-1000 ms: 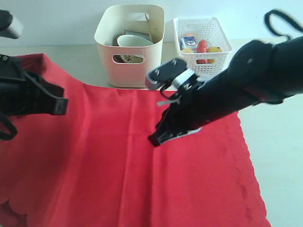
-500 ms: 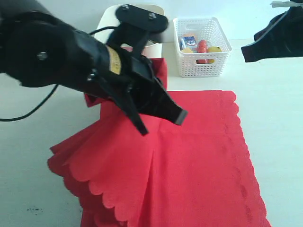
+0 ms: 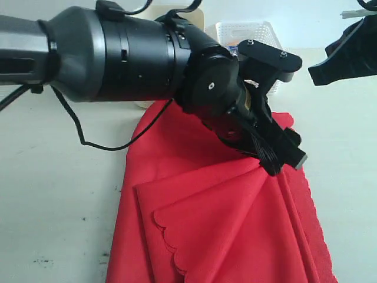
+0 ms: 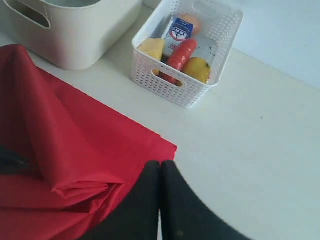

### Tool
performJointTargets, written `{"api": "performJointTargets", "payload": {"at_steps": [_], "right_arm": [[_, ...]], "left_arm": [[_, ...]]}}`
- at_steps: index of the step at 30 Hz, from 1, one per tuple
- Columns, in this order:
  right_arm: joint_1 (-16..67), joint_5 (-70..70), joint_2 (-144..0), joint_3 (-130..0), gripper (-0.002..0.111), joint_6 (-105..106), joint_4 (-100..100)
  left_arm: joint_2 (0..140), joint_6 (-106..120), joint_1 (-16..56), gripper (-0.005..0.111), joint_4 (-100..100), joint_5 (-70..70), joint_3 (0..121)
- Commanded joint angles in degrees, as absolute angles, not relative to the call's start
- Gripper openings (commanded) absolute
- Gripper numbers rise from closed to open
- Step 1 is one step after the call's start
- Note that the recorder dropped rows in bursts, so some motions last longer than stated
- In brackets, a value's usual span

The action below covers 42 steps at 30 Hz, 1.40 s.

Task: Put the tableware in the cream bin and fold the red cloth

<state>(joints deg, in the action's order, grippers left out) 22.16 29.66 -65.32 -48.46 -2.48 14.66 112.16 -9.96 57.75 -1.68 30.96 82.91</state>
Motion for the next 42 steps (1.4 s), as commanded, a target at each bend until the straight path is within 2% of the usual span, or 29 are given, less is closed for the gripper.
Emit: {"api": "performJointTargets", "payload": {"at_steps": [1,2,3,4,9,12,16,21,26,31,36,42], "right_arm": [[21.85,28.89,-66.18,-48.43,0.0,-6.75,17.99],[21.85,28.27,-67.24,-48.43,0.0,-6.75,17.51],[21.85,27.13,-70.07,-48.43,0.0,-6.75,15.01],[22.02,26.58,-72.07,-48.43,0.0,-5.94,12.43],[25.49,22.78,-84.38,-48.43,0.0,22.4,-17.98],[28.68,17.89,-94.04,-48.43,0.0,35.11,-27.18],[27.04,10.09,-102.41,-49.6,0.0,34.5,-22.25],[19.07,3.69,-107.49,-54.37,0.0,33.16,-20.58],[10.55,7.6,-103.51,-59.03,0.0,21.21,-20.77],[7.8,9.67,-96.1,-59.5,0.0,18.43,-20.77],[8.3,10.69,-91.3,-59.5,0.0,18.43,-20.72],[8.3,12.93,-90.7,-59.5,0.0,18.43,-20.59]], "left_arm": [[108.37,-9.37,52.83,0.051,-5.39,41.69,83.52],[107.85,-9.37,51.62,0.041,-5.39,43.25,83.18],[106.43,-9.8,48.69,0.014,-5.39,44.18,81.58],[105.7,-10.05,47.32,0.0,-5.39,43.93,80.05],[103.36,-12.78,41.76,0.002,-5.39,35.6,67.31],[104.31,-15.62,40.52,0.002,-5.39,26.25,59.47],[106.47,-17.11,40.52,0.002,-3.75,20.7,55.46],[108.94,-17.11,40.64,0.002,-2.38,21.03,54.64],[109.23,-17.11,40.64,0.002,-2.38,19.65,54.64],[110.71,-17.11,41.16,0.002,-0.47,17.51,54.64],[110.26,-16.51,48.55,0.002,4.55,17.23,54.64],[106.21,-16.66,65.4,0.002,5.34,11.26,58.17]]}}
